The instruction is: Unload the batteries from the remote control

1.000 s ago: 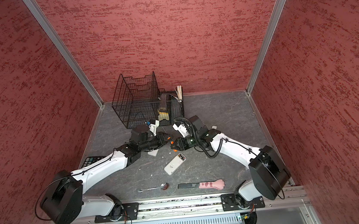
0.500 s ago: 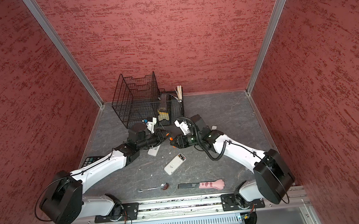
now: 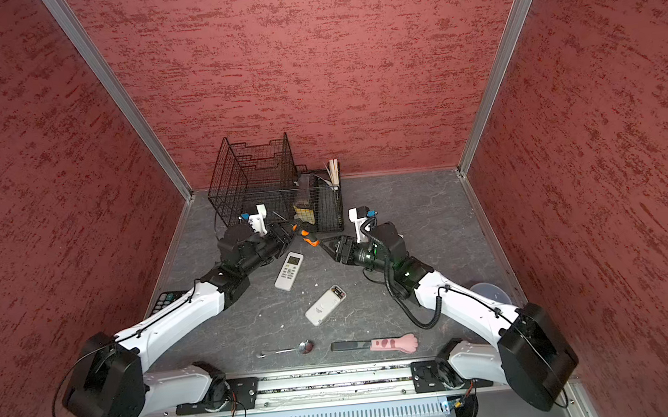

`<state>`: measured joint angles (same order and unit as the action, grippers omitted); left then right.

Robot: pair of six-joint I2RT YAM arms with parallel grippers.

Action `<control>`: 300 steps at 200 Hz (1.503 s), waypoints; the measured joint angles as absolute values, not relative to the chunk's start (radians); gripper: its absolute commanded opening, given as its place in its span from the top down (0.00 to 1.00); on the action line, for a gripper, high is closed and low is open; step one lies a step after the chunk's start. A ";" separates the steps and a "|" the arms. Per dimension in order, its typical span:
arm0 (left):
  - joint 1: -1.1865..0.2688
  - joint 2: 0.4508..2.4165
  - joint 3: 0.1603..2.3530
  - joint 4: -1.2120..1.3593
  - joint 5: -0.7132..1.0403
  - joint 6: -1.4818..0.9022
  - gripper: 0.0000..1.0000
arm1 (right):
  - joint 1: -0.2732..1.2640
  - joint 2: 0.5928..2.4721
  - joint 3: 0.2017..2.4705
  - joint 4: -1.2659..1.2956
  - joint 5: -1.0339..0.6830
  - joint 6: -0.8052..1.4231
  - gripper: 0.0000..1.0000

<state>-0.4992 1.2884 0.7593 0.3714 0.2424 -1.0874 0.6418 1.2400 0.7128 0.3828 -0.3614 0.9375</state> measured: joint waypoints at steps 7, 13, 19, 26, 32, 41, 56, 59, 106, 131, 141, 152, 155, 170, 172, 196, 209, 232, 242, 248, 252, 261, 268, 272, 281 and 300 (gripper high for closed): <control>-0.499 1.288 0.759 0.376 0.241 -1.097 1.00 | 0.645 1.255 0.713 0.415 -0.358 0.952 0.45; -0.499 1.288 0.759 0.379 0.241 -1.105 1.00 | 0.646 1.270 0.713 0.442 -0.355 0.963 0.45; -0.500 1.288 0.759 0.382 0.241 -1.110 1.00 | 0.646 1.283 0.713 0.464 -0.354 0.972 0.45; -0.500 1.289 0.760 0.384 0.241 -1.115 1.00 | 0.646 1.301 0.713 0.490 -0.353 0.982 0.45; -0.500 1.290 0.760 0.386 0.241 -1.119 1.00 | 0.646 1.317 0.713 0.513 -0.353 0.992 0.46; -0.502 1.291 0.762 0.386 0.241 -1.124 1.00 | 0.647 1.343 0.715 0.541 -0.355 1.004 0.46; -0.506 1.294 0.768 0.387 0.237 -1.129 1.00 | 0.647 1.388 0.726 0.577 -0.357 1.021 0.47; -0.506 1.294 0.769 0.387 0.237 -1.129 1.00 | 0.647 1.396 0.729 0.583 -0.357 1.025 0.47; -0.520 1.309 0.782 0.387 0.234 -1.129 1.00 | 0.648 1.465 0.775 0.662 -0.370 1.052 0.52; -0.528 1.315 0.782 0.393 0.236 -1.129 1.00 | 0.648 1.491 0.798 0.676 -0.374 1.056 0.54; -0.529 1.319 0.782 0.395 0.237 -1.130 1.00 | 0.648 1.497 0.802 0.681 -0.376 1.059 0.55; -0.529 1.323 0.782 0.398 0.237 -1.130 1.00 | 0.648 1.505 0.812 0.685 -0.380 1.062 0.56; -0.529 1.324 0.782 0.399 0.237 -1.131 1.00 | 0.648 1.508 0.813 0.686 -0.381 1.062 0.56; -0.529 1.324 0.782 0.404 0.236 -1.131 1.00 | 0.648 1.514 0.819 0.691 -0.383 1.066 0.56; -0.529 1.324 0.782 0.405 0.236 -1.131 1.00 | 0.648 1.515 0.820 0.691 -0.383 1.067 0.56; -0.530 1.324 0.782 0.408 0.231 -1.130 1.00 | 0.648 1.520 0.826 0.692 -0.387 1.070 0.56; -0.530 1.324 0.782 0.410 0.228 -1.130 1.00 | 0.648 1.520 0.826 0.692 -0.389 1.072 0.57; -0.529 1.324 0.782 0.413 0.225 -1.129 1.00 | 0.649 1.520 0.826 0.691 -0.389 1.075 0.59; -0.529 1.324 0.783 0.413 0.224 -1.129 1.00 | 0.649 1.521 0.826 0.691 -0.389 1.076 0.61; -0.529 1.324 0.783 0.413 0.224 -1.129 1.00 | 0.649 1.521 0.826 0.691 -0.389 1.077 0.61; -0.529 1.324 0.783 0.413 0.224 -1.129 1.00 | 0.649 1.521 0.826 0.691 -0.389 1.077 0.62; -0.529 1.324 0.784 0.413 0.224 -1.129 1.00 | 0.649 1.521 0.826 0.691 -0.389 1.078 0.62; -0.529 1.324 0.785 0.414 0.223 -1.129 1.00 | 0.649 1.521 0.826 0.691 -0.389 1.079 0.64; -0.529 1.324 0.785 0.414 0.223 -1.129 1.00 | 0.649 1.521 0.826 0.691 -0.389 1.081 0.66; -0.529 1.324 0.786 0.416 0.224 -1.129 1.00 | 0.649 1.522 0.826 0.690 -0.389 1.082 0.69; -0.529 1.324 0.786 0.418 0.223 -1.134 1.00 | 0.650 1.525 0.827 0.694 -0.394 1.086 0.78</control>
<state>-0.5293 1.3239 0.7856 0.4175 0.2226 -1.1339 0.6502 1.5246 0.8268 0.6945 -0.3943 1.0863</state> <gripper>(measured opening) 0.175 0.282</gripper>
